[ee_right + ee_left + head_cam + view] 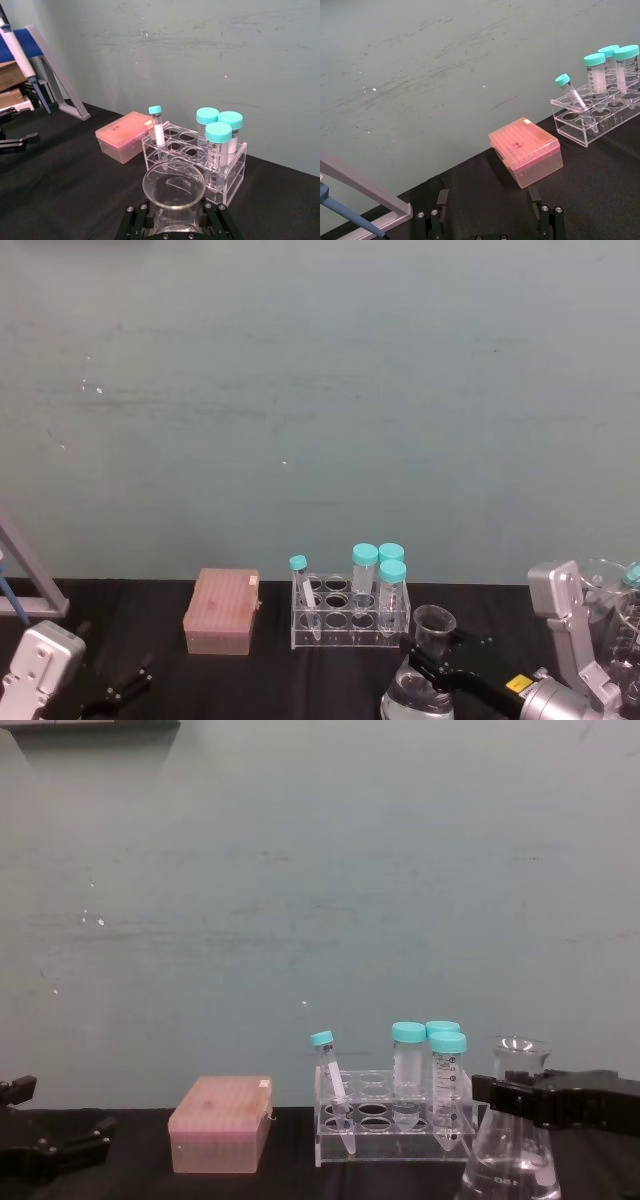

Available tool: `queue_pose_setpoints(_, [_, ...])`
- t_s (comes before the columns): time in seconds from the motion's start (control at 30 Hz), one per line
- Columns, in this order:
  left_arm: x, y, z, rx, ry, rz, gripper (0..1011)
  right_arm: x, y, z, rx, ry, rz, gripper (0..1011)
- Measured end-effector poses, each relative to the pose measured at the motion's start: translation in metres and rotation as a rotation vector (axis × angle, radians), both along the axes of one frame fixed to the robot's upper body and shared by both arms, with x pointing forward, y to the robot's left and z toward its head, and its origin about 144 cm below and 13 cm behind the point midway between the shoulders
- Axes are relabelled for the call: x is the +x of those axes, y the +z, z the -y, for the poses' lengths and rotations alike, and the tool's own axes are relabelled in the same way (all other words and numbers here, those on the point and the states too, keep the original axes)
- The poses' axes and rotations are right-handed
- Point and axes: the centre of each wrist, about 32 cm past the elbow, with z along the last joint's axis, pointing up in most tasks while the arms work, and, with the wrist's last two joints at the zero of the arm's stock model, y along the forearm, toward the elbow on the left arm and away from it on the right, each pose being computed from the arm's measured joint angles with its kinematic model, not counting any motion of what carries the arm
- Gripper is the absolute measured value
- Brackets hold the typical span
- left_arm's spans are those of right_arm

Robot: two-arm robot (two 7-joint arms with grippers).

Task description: Pick up the beaker with the right gripper, shake it three times, and then put it down.

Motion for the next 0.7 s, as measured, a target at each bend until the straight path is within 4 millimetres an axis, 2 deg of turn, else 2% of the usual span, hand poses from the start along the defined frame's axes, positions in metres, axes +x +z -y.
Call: queue_pose_setpoints(0.7, [0.0000, 0.0000, 0.0000, 0.000, 0.000, 0.000, 1000, 0.0017, -0.0009, -0.0018, -0.003, -0.003, 0.001, 457])
